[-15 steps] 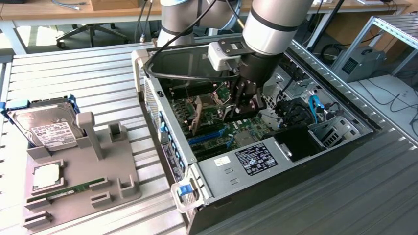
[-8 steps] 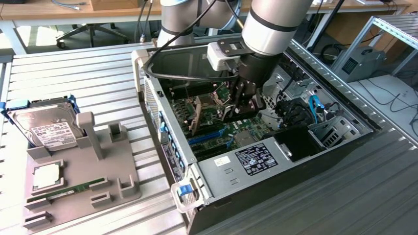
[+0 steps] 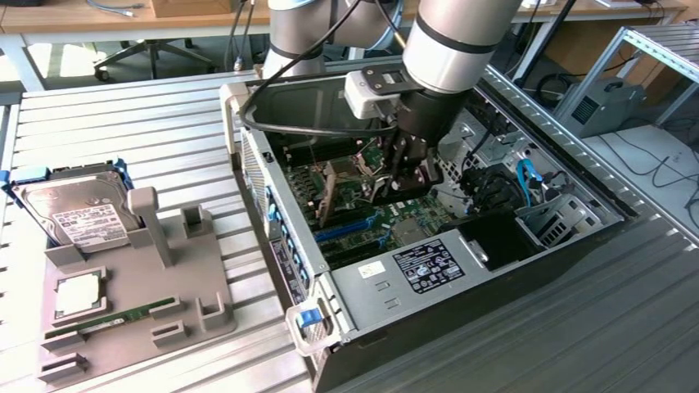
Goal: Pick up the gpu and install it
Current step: 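Insert the gpu into the slot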
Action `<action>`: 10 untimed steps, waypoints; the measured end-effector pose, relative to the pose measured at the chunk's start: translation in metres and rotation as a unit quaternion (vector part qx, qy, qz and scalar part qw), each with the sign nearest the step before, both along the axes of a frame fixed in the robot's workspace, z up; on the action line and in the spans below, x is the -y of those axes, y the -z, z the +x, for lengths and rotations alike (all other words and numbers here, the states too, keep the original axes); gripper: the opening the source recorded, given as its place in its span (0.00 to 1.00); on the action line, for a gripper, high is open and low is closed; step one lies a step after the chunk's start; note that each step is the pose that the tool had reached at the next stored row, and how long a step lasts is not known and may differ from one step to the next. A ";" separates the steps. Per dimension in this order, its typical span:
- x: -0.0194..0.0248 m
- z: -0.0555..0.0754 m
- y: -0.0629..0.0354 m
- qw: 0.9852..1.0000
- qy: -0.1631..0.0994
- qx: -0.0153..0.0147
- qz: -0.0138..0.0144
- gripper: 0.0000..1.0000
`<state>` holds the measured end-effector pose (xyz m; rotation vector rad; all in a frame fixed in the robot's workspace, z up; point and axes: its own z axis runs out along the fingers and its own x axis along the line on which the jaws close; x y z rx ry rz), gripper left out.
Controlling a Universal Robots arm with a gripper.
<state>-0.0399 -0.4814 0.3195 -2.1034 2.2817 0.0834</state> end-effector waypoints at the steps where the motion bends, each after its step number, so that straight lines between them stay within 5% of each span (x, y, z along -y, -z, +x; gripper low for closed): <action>1: 0.0000 0.000 0.0000 1.000 0.000 0.000 0.000 0.27; 10: 0.0000 -0.006 0.0004 1.000 0.000 0.000 0.000 0.27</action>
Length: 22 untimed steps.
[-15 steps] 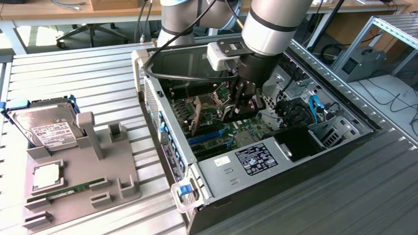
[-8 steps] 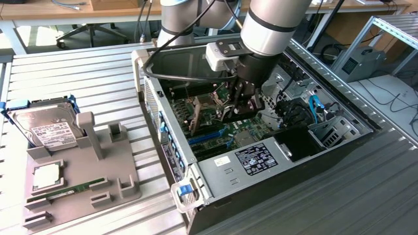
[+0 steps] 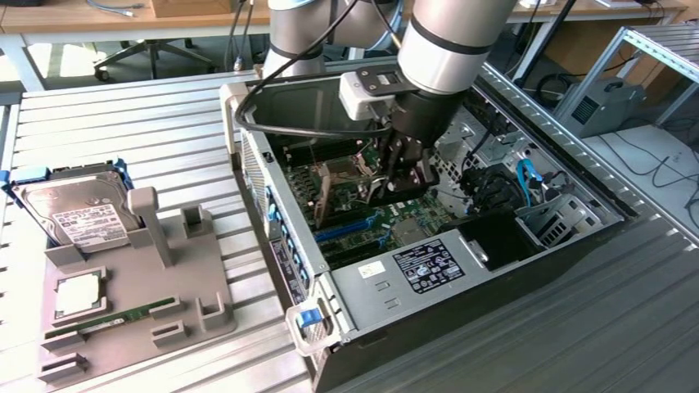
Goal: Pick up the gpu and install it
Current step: 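Insert the gpu into the slot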
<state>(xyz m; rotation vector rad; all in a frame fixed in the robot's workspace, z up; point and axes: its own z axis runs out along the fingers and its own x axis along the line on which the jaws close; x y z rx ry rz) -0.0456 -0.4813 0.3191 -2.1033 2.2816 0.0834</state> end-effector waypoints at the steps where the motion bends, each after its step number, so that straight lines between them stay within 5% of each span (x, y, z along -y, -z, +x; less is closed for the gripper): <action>1: 0.0000 0.000 0.0000 1.000 0.000 0.000 0.000 0.27; 22: 0.0000 -0.004 0.0007 1.000 -0.026 0.000 0.000 0.27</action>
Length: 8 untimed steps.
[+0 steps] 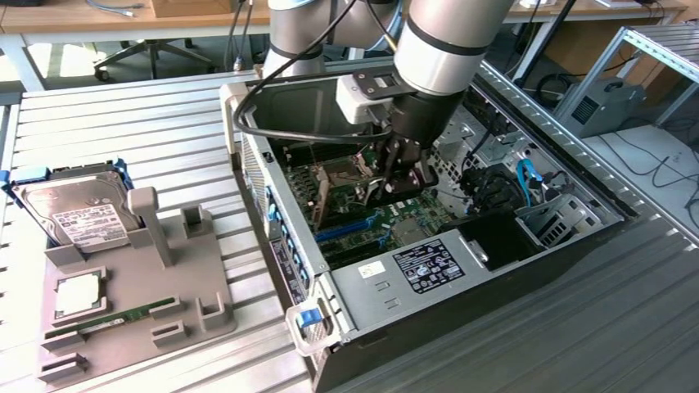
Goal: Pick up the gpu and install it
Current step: 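Insert the gpu into the slot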
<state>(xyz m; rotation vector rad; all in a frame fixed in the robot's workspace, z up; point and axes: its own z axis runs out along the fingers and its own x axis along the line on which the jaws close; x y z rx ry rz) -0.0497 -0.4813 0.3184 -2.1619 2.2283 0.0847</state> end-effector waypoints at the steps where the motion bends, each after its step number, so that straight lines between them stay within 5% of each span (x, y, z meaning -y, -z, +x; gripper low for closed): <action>1: 0.0000 0.000 0.0000 1.000 0.000 0.000 0.000 0.27; 8: 0.0000 -0.003 0.0009 1.000 0.000 0.000 0.000 0.27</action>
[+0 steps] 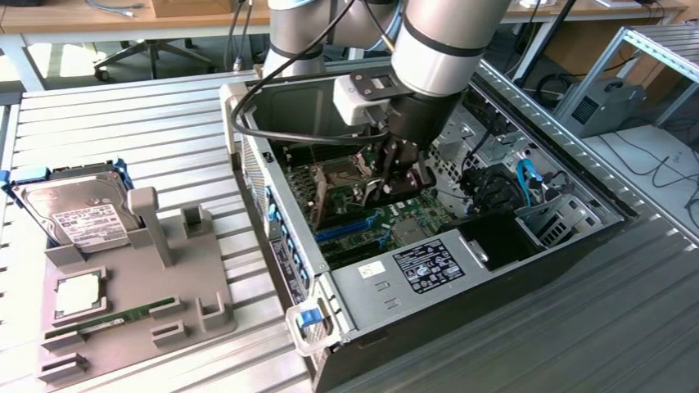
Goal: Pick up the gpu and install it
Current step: 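Insert the gpu into the slot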
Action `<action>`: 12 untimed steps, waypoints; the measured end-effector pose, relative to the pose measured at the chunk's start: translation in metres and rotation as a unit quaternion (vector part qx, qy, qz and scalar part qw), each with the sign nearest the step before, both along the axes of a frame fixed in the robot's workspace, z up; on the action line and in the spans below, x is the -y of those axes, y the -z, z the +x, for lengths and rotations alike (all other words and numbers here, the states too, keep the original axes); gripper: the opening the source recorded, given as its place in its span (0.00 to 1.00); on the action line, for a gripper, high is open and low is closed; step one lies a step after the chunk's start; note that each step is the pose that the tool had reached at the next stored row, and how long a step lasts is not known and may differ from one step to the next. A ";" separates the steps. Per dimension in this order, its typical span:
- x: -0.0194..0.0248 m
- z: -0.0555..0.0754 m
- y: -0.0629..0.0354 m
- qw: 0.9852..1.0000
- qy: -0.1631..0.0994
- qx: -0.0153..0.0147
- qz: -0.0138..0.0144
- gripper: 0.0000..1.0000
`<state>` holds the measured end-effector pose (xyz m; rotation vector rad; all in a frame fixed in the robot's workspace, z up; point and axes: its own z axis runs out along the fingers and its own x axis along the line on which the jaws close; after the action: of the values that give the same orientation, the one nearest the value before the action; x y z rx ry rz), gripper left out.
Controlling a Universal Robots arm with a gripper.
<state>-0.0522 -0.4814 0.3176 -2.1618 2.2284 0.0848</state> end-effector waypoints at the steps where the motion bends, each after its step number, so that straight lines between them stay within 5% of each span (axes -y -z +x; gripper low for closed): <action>1: 0.0000 0.000 0.0003 1.000 0.000 0.000 0.000 0.27; 10: 0.0000 -0.004 0.0014 1.000 0.000 0.000 -0.001 0.27; 12: 0.0000 -0.004 0.0014 1.000 0.000 0.000 -0.007 0.27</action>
<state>-0.0562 -0.4813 0.3162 -2.1684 2.2354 0.0701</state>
